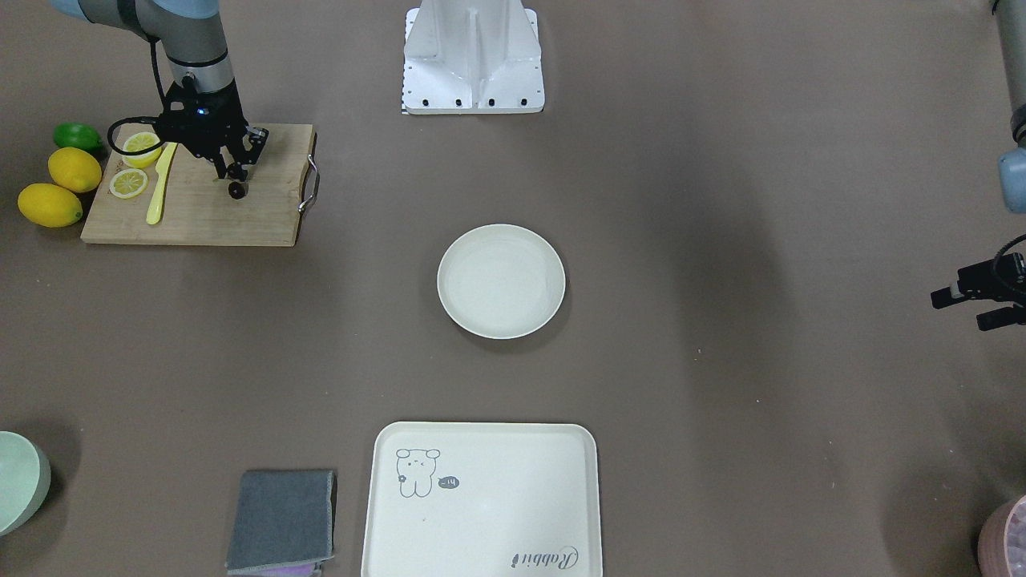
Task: Place red cherry on plate
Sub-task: 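Lower the right gripper and grasp the pair of dark red cherries by the stems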
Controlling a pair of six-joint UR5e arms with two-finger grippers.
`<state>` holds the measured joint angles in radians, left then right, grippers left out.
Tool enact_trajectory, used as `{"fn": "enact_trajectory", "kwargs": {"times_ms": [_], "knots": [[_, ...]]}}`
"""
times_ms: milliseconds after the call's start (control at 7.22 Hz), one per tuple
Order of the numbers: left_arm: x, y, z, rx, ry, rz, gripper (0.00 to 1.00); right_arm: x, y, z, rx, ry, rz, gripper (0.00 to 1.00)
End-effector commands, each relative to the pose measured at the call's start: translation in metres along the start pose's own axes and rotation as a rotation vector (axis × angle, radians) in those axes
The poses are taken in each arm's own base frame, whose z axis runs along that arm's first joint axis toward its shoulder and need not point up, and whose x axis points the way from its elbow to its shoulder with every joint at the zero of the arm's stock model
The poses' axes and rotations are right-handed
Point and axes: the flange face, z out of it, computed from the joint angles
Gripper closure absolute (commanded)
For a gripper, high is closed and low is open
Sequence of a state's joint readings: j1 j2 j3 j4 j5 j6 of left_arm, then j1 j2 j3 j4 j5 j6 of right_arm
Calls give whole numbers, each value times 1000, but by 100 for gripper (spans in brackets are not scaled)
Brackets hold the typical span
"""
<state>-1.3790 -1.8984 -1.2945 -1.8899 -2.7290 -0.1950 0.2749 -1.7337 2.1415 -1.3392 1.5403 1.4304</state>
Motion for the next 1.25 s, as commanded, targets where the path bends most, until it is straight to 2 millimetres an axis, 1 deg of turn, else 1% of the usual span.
{"fn": "enact_trajectory", "kwargs": {"times_ms": [0, 138, 277, 554, 692, 969, 1108], "knots": [[-2, 2, 1, -1, 0, -2, 2, 2, 2, 1, -1, 4, 1, 96], [-1, 1, 0, 0, 0, 0, 2, 2, 1, -2, -4, -1, -2, 100], [1, 0, -1, 2, 0, 2, 2, -2, 0, -12, -17, -23, -8, 100], [2, -1, -1, 2, 0, 2, 2, 3, -22, -40, -52, -65, 42, 100], [2, -1, -1, 2, 0, 2, 2, 13, -48, -72, -68, -105, 38, 100], [3, 3, -3, 4, 3, 4, 2, 35, -92, -152, -142, -129, 64, 100], [7, 4, -6, 10, 5, 12, 2, 26, -127, -201, -179, -183, 87, 100]]}}
